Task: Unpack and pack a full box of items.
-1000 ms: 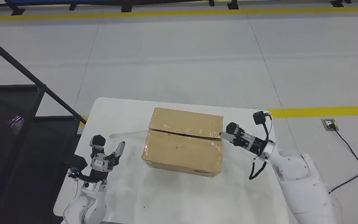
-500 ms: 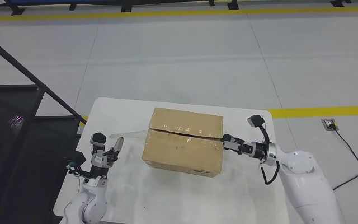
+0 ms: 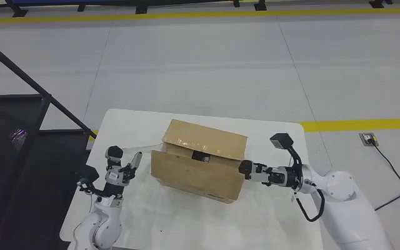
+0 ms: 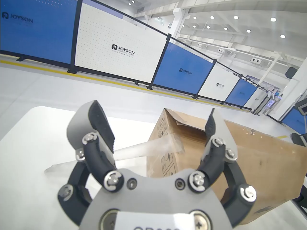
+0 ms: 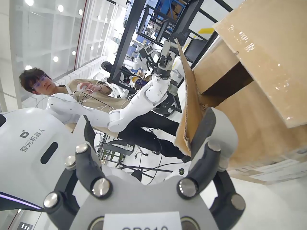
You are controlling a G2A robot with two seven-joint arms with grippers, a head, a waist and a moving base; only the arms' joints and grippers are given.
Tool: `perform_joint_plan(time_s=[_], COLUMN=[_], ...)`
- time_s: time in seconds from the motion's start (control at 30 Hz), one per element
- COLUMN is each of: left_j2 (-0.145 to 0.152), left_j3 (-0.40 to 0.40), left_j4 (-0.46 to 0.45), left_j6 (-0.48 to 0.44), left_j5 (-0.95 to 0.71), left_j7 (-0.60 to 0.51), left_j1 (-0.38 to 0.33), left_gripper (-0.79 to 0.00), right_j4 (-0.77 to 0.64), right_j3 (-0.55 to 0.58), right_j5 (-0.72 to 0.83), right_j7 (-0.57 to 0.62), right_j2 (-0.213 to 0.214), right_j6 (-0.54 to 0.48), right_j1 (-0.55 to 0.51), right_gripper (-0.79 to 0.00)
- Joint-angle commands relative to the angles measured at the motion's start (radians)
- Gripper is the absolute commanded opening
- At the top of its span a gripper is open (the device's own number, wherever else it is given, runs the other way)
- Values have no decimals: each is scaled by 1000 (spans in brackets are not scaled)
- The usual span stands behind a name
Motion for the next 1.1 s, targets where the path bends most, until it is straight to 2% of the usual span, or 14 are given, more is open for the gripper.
perform_joint_plan(time_s=[0.0, 0.27, 0.57, 0.7, 0.87, 0.97, 1.07], left_j2=[-1, 7, 36, 47, 60, 65, 66], left_j3=[2, -26, -73, -89, -97, -95, -86], left_j4=[9, 21, 7, 8, 13, 12, 8], left_j6=[5, -28, -250, -340, -396, -395, -401], left_j5=[5, 46, 157, 187, 259, 294, 300], left_j7=[-3, -48, -139, -176, -233, -243, -243], left_j1=[-5, -5, 33, 48, 58, 63, 67], left_gripper=[0, 0, 0, 0, 0, 0, 0], right_j4=[-8, -98, -205, -227, -223, -207, -164], right_j3=[-19, -123, -297, -401, -544, -610, -643], right_j5=[10, 20, -31, -102, -165, -138, -26], right_j7=[-4, 6, -13, -61, -155, -228, -296], right_j2=[13, 74, 163, 208, 265, 293, 311], right_j6=[-4, 6, -13, -61, -155, -229, -296], right_j1=[-1, 7, 44, 76, 141, 186, 219], right_gripper=[0, 0, 0, 0, 0, 0, 0])
